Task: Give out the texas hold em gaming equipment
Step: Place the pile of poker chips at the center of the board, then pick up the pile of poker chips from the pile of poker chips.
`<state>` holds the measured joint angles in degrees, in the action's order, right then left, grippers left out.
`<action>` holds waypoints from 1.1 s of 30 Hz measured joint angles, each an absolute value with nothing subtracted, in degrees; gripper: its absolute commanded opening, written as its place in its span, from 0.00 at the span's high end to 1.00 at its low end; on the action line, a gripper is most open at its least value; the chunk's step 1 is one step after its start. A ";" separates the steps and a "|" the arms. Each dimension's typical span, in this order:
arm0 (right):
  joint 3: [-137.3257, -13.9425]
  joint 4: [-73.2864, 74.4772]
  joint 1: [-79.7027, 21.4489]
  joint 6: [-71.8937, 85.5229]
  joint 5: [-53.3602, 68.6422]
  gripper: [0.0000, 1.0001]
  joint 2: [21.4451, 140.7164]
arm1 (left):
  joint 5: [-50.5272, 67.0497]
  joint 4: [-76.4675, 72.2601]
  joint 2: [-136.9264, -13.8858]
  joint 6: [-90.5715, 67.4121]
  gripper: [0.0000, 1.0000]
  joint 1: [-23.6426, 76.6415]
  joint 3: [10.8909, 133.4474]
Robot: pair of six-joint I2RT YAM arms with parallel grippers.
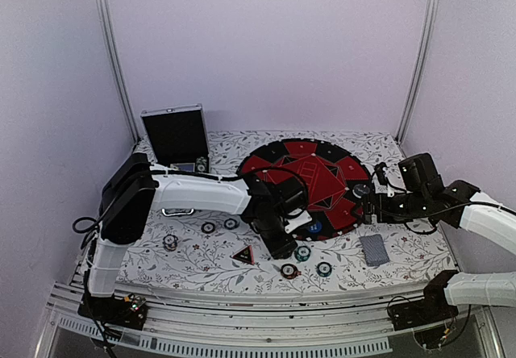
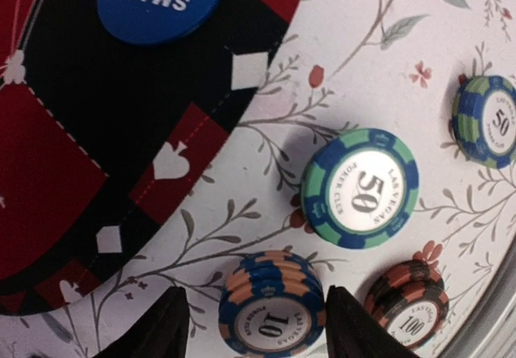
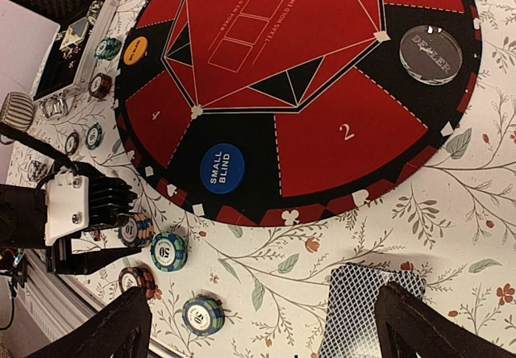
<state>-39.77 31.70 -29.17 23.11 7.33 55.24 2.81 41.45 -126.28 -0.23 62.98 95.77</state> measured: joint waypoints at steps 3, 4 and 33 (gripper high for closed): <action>-39.77 31.68 -29.17 23.14 7.35 0.01 55.24 | 1.67 42.28 -126.10 -0.47 0.35 62.94 97.69; -39.77 31.68 -29.17 23.11 7.33 0.01 55.24 | 1.45 42.52 -125.80 -0.56 0.35 62.94 98.15; -39.66 31.66 -29.17 23.09 7.86 0.01 55.00 | -6.70 36.23 -75.85 -31.16 0.02 31.38 41.19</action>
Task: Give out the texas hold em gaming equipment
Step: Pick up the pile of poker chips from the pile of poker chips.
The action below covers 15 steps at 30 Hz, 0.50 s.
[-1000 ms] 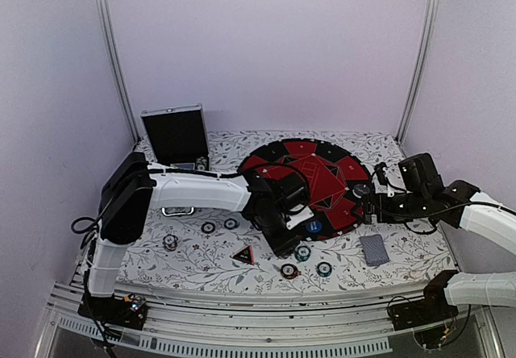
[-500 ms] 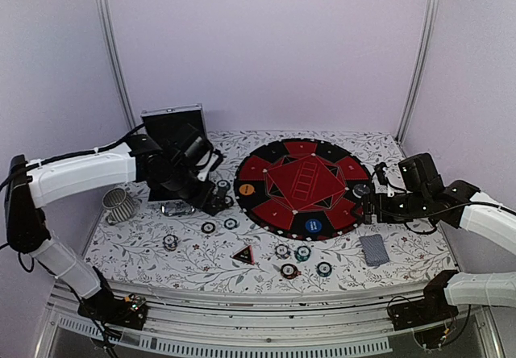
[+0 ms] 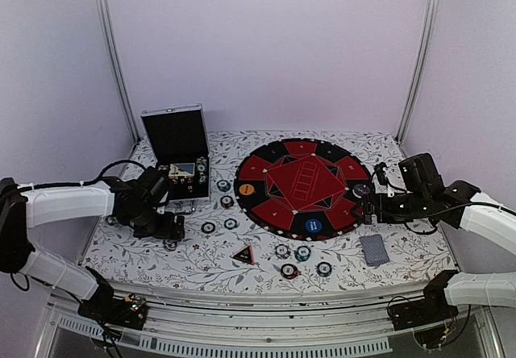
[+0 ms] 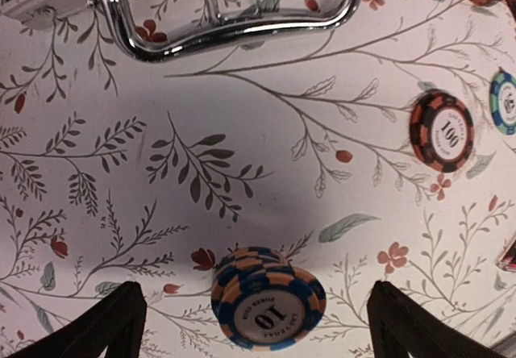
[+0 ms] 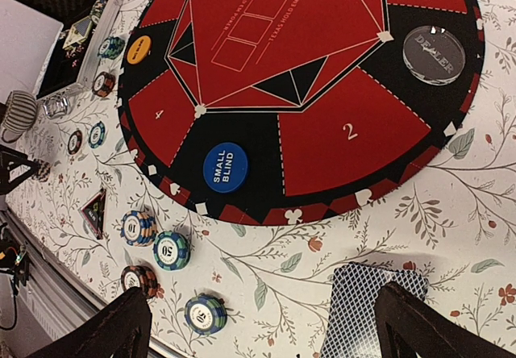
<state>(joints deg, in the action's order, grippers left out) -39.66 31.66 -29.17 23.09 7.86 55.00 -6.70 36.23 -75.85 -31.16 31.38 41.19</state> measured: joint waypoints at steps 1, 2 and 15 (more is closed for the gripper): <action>-39.66 31.64 -29.17 23.09 7.86 0.01 54.96 | -6.37 35.27 -76.55 -31.55 0.02 31.31 40.25; -39.66 31.64 -29.17 23.09 7.86 0.01 54.92 | -6.11 34.50 -77.10 -31.73 0.02 31.27 39.53; -39.66 31.62 -29.17 23.09 7.86 0.01 54.81 | -4.71 28.60 -77.80 -34.72 0.44 30.74 34.20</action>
<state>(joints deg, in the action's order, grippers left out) -39.66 31.62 -29.17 23.09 7.86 54.81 -4.71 28.60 -77.80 -34.72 30.74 34.20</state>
